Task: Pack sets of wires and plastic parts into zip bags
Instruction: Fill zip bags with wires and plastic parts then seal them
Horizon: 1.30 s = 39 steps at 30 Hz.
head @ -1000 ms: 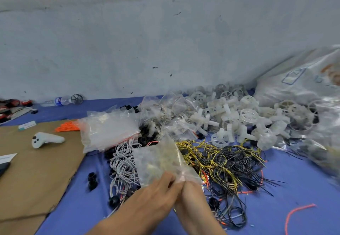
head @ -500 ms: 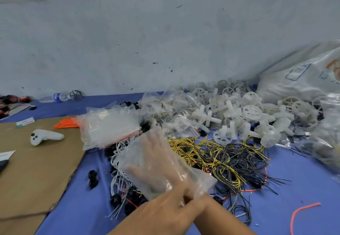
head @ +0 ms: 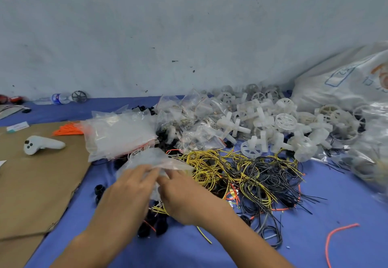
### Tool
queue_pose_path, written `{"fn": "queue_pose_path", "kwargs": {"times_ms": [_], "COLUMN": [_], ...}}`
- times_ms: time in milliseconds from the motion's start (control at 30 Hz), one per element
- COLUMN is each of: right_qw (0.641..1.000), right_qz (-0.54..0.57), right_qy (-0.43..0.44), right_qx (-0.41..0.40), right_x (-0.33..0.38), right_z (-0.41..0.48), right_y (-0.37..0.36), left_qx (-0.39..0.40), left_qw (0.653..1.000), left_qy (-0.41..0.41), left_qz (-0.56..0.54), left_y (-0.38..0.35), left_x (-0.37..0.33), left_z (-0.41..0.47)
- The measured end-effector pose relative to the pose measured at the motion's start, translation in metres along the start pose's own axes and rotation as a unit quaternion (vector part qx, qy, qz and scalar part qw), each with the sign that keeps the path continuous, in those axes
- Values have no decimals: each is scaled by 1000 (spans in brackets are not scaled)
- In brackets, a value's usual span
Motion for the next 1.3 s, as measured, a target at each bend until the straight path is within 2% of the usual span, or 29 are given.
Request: {"fn": "queue_pose_path", "kwargs": {"times_ms": [33, 100, 167, 233, 300, 367, 433, 500, 633, 700, 800, 900, 1000, 1100, 1233, 1300], "right_qw": [999, 992, 983, 970, 974, 981, 981, 979, 975, 979, 962, 909, 846, 796, 826, 807], "right_qz": [-12, -12, 21, -6, -71, -97, -116, -147, -187, -140, 30, 204, 345, 484, 492, 516], "right_qy": [34, 29, -22, -124, -182, -171, -133, -117, -117, -132, -199, -252, -278, -269, -274, -285], "right_qx": [-24, -122, -181, -208, -112, 2, 80, 80, -4, -68, -185, -262, -296, -245, -31, 42], "right_x": [19, 12, 9, -34, -78, -94, -101, -104, -102, -103, -113, -117, -112, -99, -60, -39], "right_z": [-11, -22, -36, -32, -25, -19, -16, -13, -10, -13, -26, -45, -59, -67, -75, -78], "right_y": [4, 33, 42, 42, 29, 0, -24, -33, -24, -8, 26, 55, 74, 76, 42, 19], "left_qx": [-13, -32, -50, -70, -77, -67, -52, -52, -54, -55, -69, -84, -86, -66, -20, 17], "left_qw": [1000, 999, 998, 997, 996, 997, 996, 994, 993, 992, 990, 987, 984, 984, 988, 991], "left_qy": [20, 39, 36, 41, 31, 31, 46, 53, 47, 51, 53, 51, 54, 46, 19, 1], "left_qz": [7, 20, 9, -17, -28, -38, -57, -79, -94, -103, -114, -128, -146, -160, -150, -135], "left_y": [4, 12, 17, 24, 25, 23, 17, 13, 8, 7, 8, 7, 4, -3, -17, -26], "left_x": [11, 23, 23, 23, 20, 16, 19, 22, 24, 26, 26, 22, 16, 12, -2, -10], "left_z": [5, 10, 10, 7, 5, 2, 1, 0, -3, -4, -5, -3, -1, 3, 4, 0]}}
Point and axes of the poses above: each hand's wrist, its own z-axis towards the middle knuckle, its own y-axis out of the back of the hand, x = y × z, the point moved 6 cm from there along z, towards the middle knuckle, and after that the axes turned 12 degrees about -z, right-handed, at the moved point
